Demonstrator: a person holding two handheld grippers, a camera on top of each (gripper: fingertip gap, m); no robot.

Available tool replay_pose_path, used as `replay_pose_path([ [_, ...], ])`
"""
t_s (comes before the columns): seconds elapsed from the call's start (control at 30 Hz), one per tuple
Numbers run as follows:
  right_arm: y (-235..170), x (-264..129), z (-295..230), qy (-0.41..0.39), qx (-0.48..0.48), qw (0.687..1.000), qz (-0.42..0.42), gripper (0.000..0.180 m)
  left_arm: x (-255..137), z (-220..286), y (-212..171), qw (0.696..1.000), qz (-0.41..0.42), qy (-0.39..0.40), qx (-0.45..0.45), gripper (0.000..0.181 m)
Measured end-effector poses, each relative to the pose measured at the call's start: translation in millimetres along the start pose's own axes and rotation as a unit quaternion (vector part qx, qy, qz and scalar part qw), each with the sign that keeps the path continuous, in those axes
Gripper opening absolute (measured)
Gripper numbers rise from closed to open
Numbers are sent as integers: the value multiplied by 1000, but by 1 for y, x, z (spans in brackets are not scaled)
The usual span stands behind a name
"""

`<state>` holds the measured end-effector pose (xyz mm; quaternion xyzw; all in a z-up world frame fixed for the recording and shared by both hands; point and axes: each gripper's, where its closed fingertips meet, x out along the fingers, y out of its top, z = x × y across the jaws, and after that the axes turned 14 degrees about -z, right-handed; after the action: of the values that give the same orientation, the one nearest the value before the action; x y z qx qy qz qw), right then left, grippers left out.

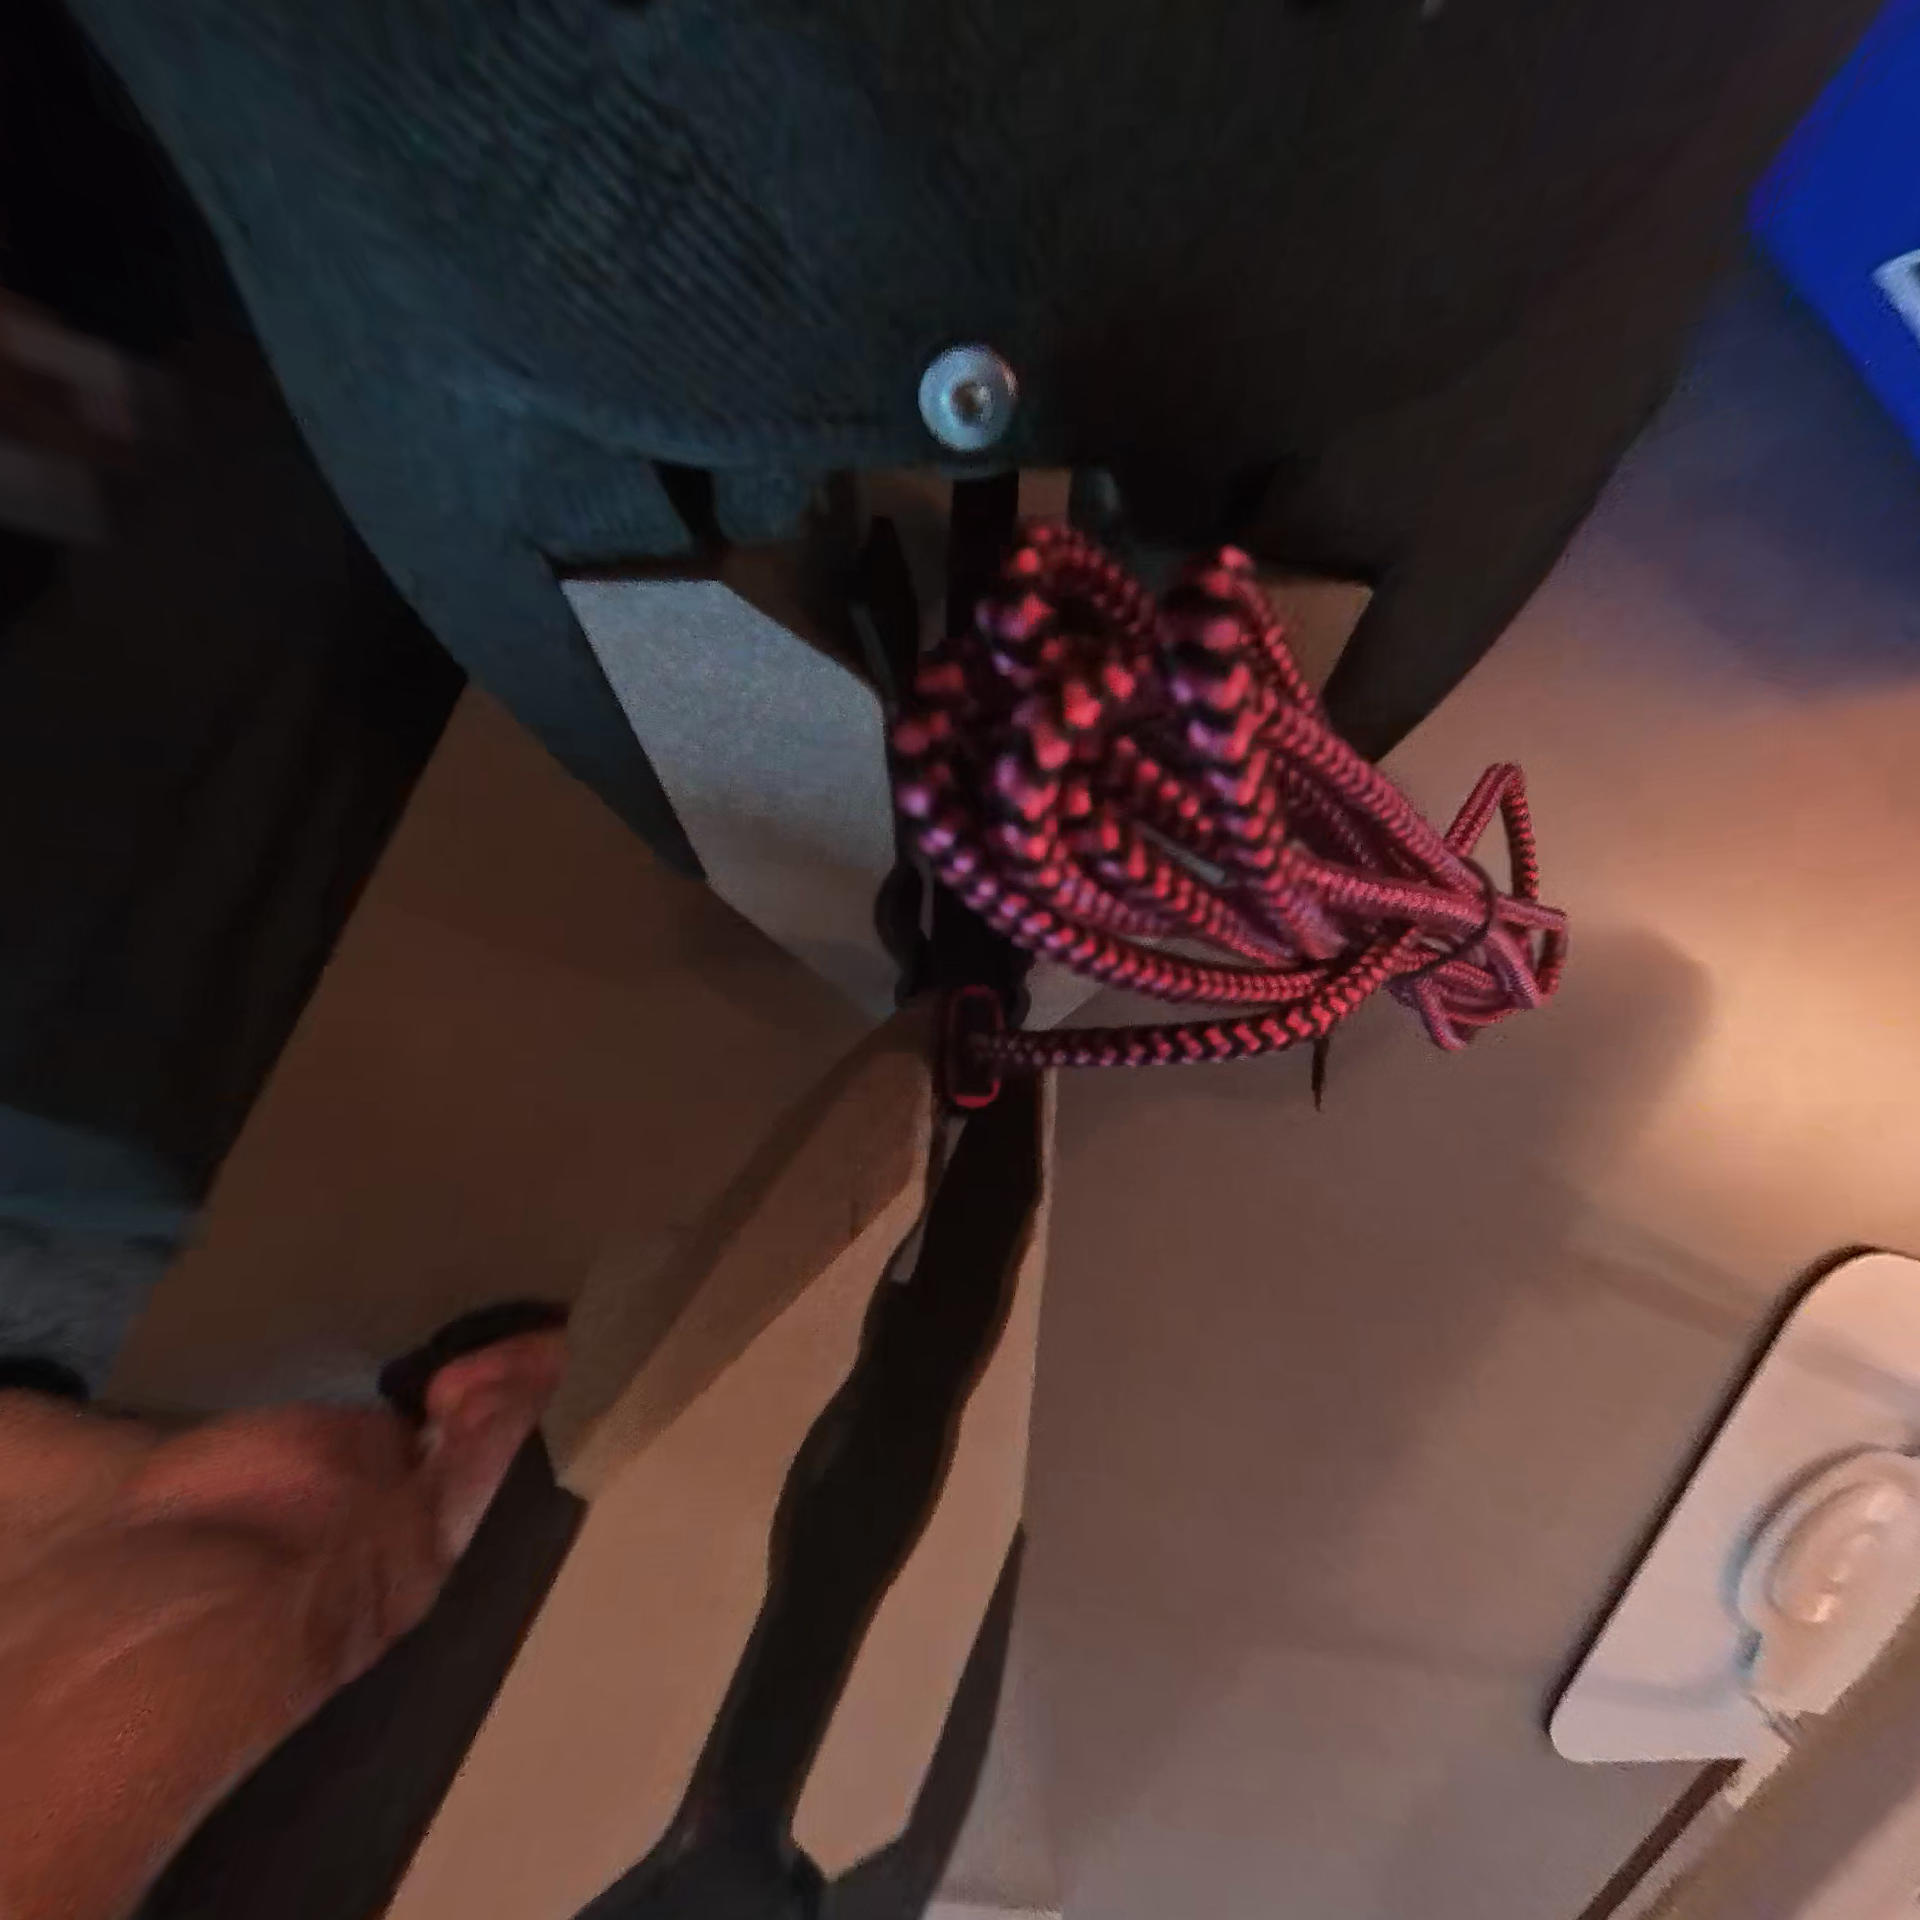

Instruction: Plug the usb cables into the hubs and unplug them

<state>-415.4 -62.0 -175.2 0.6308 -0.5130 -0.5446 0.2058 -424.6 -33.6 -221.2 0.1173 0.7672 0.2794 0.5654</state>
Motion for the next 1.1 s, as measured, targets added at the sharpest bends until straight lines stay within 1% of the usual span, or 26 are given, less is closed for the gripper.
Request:
replay_pose_path([
  [0.13,15,-5,-7,63,44,995,69,1,-12,2,11,997,54,-56,-27,8],
  [0.23,26,-8,-12,112,72,984,118,0,-21,0,16,994,76,-67,-28,8],
  [0.3,31,-10,-13,122,79,980,138,0,-25,-1,18,993,88,-72,-33,8],
  [0.33,40,-18,-18,142,75,972,174,0,-24,-2,17,994,81,-70,-32,6],
  [0.37,59,-44,-26,187,71,945,258,0,-10,-2,1,998,21,-51,-19,8],
  [0.4,77,-75,-29,201,65,922,324,0,14,1,-21,999,-44,-21,12,9],
  [0.43,82,-84,-25,133,33,942,307,0,12,9,-9,999,0,-21,27,10],
  [0.47,80,-85,-16,29,0,964,263,0,5,11,1,999,21,-29,0,9],
  [0.5,77,-88,-9,-45,-16,971,234,0,-5,9,15,998,61,-24,-7,9],
  [0.53,77,-91,-10,-64,-19,971,229,0,-8,7,18,998,59,-21,-3,8],
  [0.6,74,-90,-13,-71,-19,976,206,0,-9,2,16,999,38,3,11,10],
  [0.63,71,-87,-13,-85,-26,979,182,0,-9,3,15,999,38,2,13,9],
  [0.67,67,-82,-14,-94,-35,983,154,7,-9,6,15,999,38,-7,13,9],
  [0.73,61,-74,-14,-130,-58,984,109,9,-14,8,20,998,55,-23,3,8],
  [0.83,51,-58,-10,-184,-77,978,58,23,-29,2,32,993,104,-44,-29,7],
  [0.93,54,-45,-15,-239,-102,965,45,34,-44,-7,41,982,158,-69,-81,7],
  [1.0,59,-38,-17,-299,-132,944,38,33,-52,-10,47,970,193,-94,-117,8],
  [1.07,59,-34,-12,-379,-168,910,11,25,-60,-6,52,957,219,-132,-136,8],
  [1.1,58,-32,-10,-410,-184,893,-3,21,-60,-6,52,956,217,-136,-143,8],
])
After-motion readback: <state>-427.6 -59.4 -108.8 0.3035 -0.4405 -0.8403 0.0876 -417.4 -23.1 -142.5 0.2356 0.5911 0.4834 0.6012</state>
